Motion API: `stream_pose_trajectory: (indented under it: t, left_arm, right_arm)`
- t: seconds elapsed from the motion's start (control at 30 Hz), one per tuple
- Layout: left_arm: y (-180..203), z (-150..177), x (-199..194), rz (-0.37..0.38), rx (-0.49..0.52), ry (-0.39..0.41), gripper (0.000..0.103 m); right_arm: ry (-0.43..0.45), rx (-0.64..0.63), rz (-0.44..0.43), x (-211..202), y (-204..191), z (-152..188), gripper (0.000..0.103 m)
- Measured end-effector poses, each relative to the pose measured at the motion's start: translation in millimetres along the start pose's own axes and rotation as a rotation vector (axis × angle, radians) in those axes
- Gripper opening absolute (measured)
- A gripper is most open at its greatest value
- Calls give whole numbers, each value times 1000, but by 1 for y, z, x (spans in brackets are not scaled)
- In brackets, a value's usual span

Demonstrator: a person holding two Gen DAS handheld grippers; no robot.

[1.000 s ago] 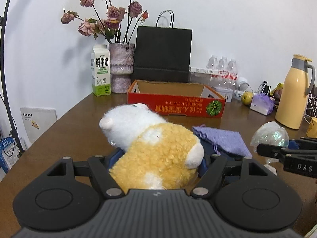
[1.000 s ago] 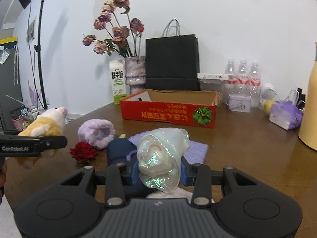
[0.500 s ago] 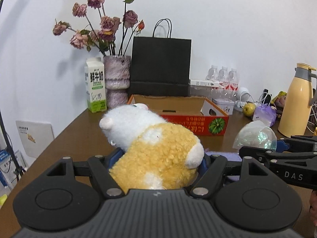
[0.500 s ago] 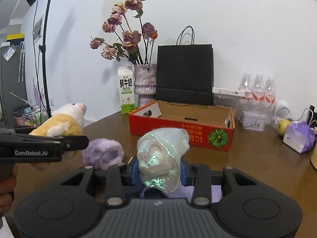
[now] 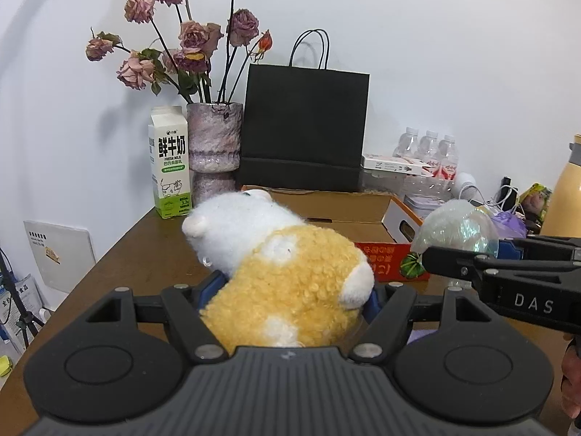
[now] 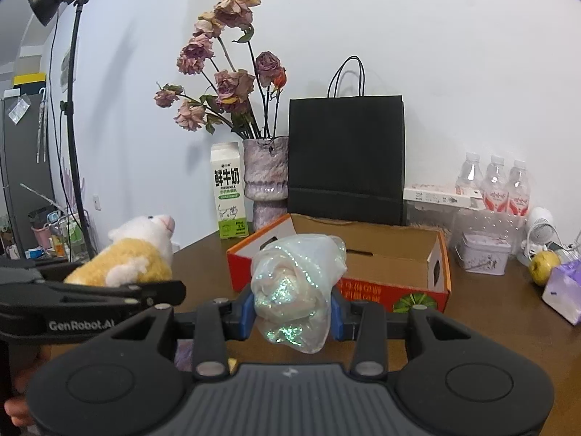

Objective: Organize objects
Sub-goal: 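Carry the plush and plastic bag toward the red cardboard box with both grippers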

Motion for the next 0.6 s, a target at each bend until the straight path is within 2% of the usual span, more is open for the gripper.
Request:
stream_pose_trajectory:
  t: [0.6]
  left_arm:
    - [18, -43, 67, -26, 8, -7, 74]
  right_arm:
    - [-5, 51, -59, 61, 34, -19, 38]
Point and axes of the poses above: each gripper's, at about its wrist camera, not at the fingertips, and x roughly the way its jaws point, y to its right, z to its underside, the point moved 6 cm from there along x, roughly the way its jaws point, and after that the axes turned 12 degrees about -x, right-handed, at the moved point
